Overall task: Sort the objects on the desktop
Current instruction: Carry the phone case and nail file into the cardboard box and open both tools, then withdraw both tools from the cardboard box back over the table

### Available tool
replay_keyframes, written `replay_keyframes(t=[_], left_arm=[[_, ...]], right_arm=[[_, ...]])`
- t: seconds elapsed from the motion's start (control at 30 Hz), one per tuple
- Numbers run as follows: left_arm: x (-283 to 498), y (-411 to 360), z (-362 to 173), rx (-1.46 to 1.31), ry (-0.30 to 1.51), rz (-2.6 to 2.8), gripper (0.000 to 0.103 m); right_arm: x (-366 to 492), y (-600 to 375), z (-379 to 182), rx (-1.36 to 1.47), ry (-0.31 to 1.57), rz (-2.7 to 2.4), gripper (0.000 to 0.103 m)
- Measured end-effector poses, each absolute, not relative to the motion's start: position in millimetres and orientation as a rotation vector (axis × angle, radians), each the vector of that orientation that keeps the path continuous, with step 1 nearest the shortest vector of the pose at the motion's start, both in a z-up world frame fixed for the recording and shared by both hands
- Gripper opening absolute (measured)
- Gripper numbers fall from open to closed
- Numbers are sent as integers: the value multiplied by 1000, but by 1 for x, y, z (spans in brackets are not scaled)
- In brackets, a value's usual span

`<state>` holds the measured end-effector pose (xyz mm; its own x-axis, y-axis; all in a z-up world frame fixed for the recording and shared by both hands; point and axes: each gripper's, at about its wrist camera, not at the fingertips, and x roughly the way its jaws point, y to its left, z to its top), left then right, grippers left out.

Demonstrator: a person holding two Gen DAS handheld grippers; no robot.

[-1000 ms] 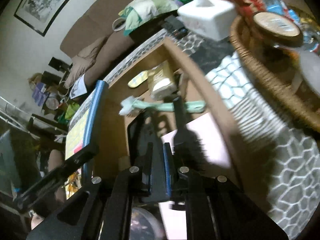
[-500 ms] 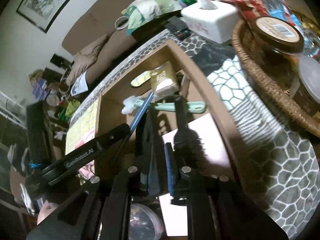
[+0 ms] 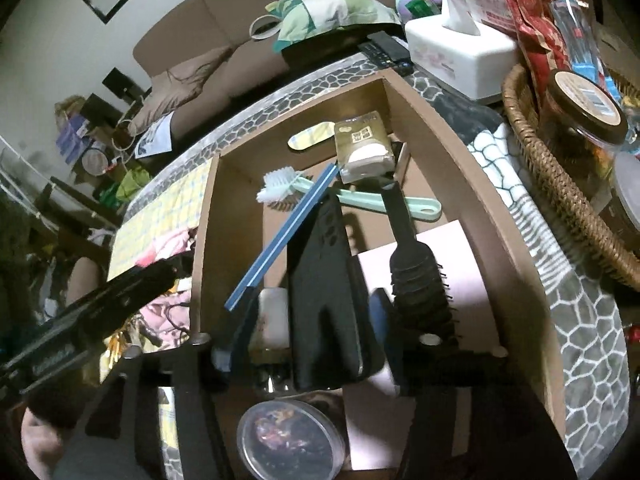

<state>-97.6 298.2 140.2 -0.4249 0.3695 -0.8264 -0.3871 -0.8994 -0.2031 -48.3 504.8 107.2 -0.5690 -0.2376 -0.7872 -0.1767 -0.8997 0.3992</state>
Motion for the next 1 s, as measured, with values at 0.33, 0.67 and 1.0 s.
replay_keyframes(t=[0.33, 0.67, 1.0], left_arm=[[-77, 240, 132, -1360, -17, 2365, 103], [-51, 183, 148, -1319, -27, 2433, 103], [-22, 104, 150, -1326, -46, 2515, 103]], right_arm=[[-48, 459, 112, 1476, -572, -2672, 103], [-42, 393, 127, 1431, -380, -2699, 103], [-32, 327, 138, 1356, -285, -2708, 103]])
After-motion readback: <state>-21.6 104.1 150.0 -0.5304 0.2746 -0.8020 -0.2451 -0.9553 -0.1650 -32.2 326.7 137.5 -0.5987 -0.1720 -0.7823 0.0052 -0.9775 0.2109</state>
